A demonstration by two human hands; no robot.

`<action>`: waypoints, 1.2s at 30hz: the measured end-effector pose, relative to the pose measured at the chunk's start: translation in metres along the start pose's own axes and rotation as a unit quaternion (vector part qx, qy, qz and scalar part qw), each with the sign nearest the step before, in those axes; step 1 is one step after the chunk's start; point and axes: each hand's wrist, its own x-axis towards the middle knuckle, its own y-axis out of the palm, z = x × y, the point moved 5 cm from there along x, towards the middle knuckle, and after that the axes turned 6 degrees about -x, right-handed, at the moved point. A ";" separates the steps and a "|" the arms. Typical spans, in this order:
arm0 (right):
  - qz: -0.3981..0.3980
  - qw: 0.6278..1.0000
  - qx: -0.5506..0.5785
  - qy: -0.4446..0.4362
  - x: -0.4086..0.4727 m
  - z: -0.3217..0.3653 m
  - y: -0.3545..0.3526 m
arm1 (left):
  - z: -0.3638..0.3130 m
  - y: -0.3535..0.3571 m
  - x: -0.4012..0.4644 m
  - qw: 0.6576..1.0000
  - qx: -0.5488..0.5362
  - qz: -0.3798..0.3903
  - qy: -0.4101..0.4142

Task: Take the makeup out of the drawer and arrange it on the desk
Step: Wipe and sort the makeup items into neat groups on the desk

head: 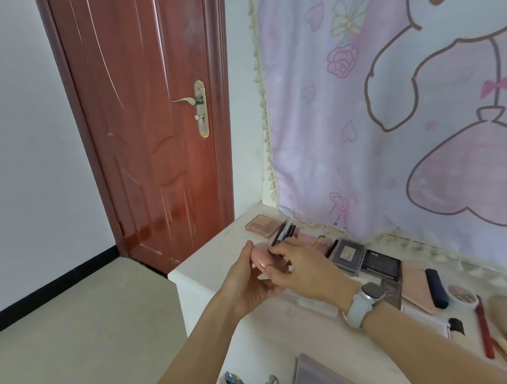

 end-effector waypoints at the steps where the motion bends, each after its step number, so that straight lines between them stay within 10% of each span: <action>1: -0.006 1.000 -0.015 -0.011 0.000 0.002 0.002 | 0.000 -0.002 -0.002 1.000 -0.001 -0.002 0.000; 17: -0.049 0.994 0.049 0.089 0.062 -0.034 0.014 | -0.023 -0.053 0.031 0.991 -0.037 -0.015 -0.126; 23: -0.023 0.989 0.083 0.119 0.118 -0.049 0.038 | -0.064 -0.089 0.063 0.986 0.052 -0.156 0.022; 25: -0.013 0.986 0.099 0.130 0.136 -0.052 0.048 | -0.082 -0.096 0.071 0.940 0.245 -0.208 0.113; 30: 0.028 0.986 0.102 0.130 0.171 -0.056 0.072 | -0.097 -0.108 0.084 0.673 0.668 -0.230 0.219; 36: 0.022 0.987 0.106 0.116 0.192 -0.061 0.086 | -0.081 -0.106 0.106 0.571 0.765 -0.130 0.270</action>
